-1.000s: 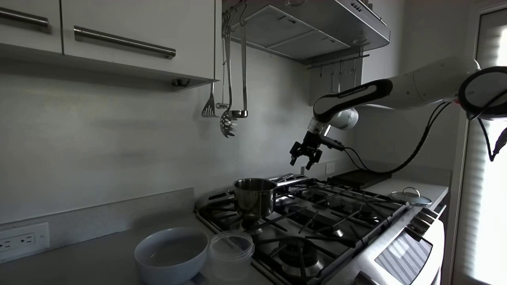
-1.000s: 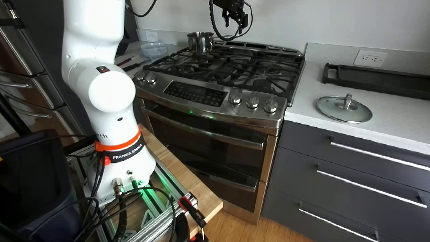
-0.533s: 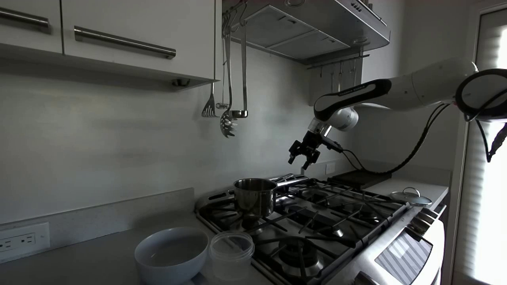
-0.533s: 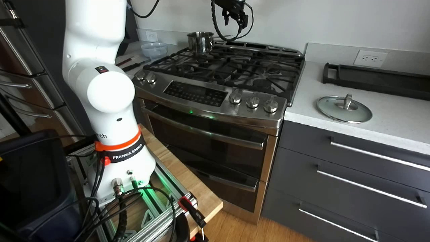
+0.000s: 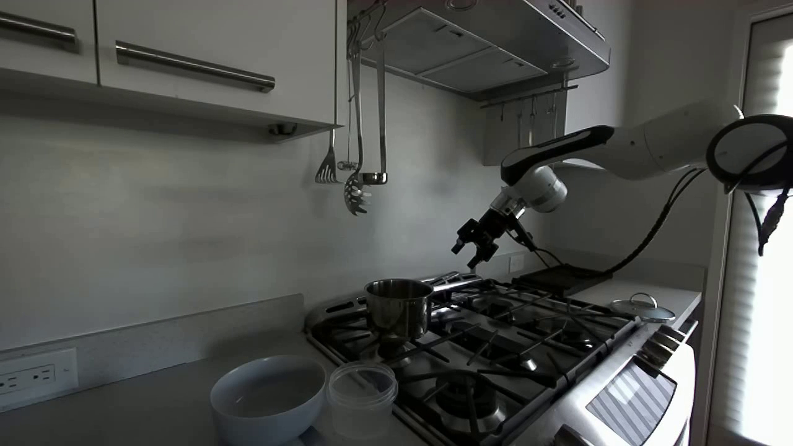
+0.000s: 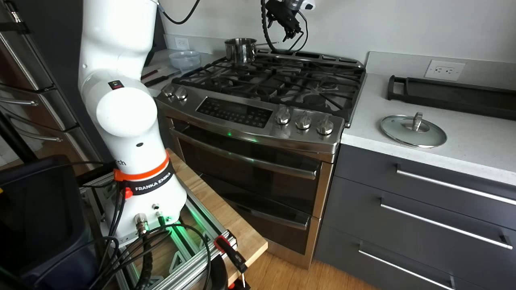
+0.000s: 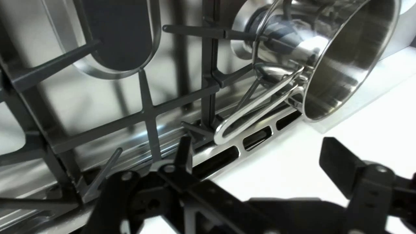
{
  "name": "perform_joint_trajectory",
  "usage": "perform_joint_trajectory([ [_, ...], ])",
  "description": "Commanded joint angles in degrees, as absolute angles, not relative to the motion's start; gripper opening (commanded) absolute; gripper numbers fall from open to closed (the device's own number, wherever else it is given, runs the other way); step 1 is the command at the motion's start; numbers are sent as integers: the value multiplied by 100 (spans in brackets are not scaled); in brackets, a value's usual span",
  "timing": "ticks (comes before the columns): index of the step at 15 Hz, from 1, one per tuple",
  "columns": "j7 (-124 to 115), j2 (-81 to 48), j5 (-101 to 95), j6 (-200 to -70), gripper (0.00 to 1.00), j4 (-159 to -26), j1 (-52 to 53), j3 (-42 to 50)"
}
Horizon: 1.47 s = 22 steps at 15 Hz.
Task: Slide the silver pot to the top right cooker on the hob of the stove
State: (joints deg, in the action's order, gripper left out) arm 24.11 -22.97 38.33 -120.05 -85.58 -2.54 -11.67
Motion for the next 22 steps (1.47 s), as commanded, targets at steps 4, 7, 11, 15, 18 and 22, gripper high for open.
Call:
perform_joint_trajectory([
  [4,2731,-2782,4478,-11122,100,-8131,-391,-1121],
  [7,2726,-3028,4505,-10948,100,-7878,-382,-1114],
  [11,2656,-3364,4530,-10763,100,-7488,-367,-1131],
  [15,2654,-3604,4675,-10574,68,-7189,-415,-1186],
  [18,2692,-3723,4829,-10495,45,-7053,-435,-1198],
  [22,2634,-3828,4893,-10421,66,-6974,-424,-1165],
])
